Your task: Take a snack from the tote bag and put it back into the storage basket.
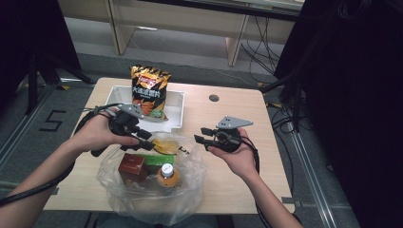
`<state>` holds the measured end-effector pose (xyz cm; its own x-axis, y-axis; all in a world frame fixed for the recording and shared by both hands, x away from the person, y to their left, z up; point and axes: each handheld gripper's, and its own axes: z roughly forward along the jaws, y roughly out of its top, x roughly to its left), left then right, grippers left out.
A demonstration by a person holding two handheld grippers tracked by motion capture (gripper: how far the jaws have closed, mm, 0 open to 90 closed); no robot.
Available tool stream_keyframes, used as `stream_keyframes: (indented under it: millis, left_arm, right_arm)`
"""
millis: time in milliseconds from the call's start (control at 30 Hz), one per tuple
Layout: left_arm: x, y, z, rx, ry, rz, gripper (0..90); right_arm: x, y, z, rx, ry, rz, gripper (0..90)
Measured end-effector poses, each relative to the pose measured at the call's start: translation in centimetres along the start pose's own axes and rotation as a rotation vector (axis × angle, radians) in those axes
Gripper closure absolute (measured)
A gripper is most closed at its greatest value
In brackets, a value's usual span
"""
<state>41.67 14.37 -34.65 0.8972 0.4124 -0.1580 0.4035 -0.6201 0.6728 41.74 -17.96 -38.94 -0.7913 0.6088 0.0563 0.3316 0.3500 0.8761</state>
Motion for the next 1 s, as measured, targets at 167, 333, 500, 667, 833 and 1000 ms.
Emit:
stream_keyframes:
  millis: [167,333,500,667,833,1000]
  left_arm:
    - [0.1,0.7,0.7,0.049,-0.017,0.009,52.2]
    - [0.1,0.8,1.2,0.062,-0.028,0.012,52.4]
    - [0.0,0.9,1.6,0.101,-0.023,0.023,53.1]
    - [0.1,0.9,1.8,0.13,-0.02,0.037,53.6]
    - [0.1,0.8,2.2,0.141,-0.029,0.023,53.7]
    - [0.2,0.8,2.5,0.149,-0.043,0.028,54.0]
  right_arm:
    - [0.0,0.0,0.0,-0.001,0.005,0.003,58.6]
    - [0.1,0.0,-0.1,0.002,0.006,0.016,58.6]
    - [0.0,0.0,0.0,0.004,0.007,0.011,58.4]
    - [0.2,-0.1,0.1,-0.007,0.015,0.021,58.4]
    - [0.2,-0.1,0.1,-0.003,0.012,0.021,58.4]
    - [0.2,-0.1,0.1,-0.011,0.001,0.019,58.3]
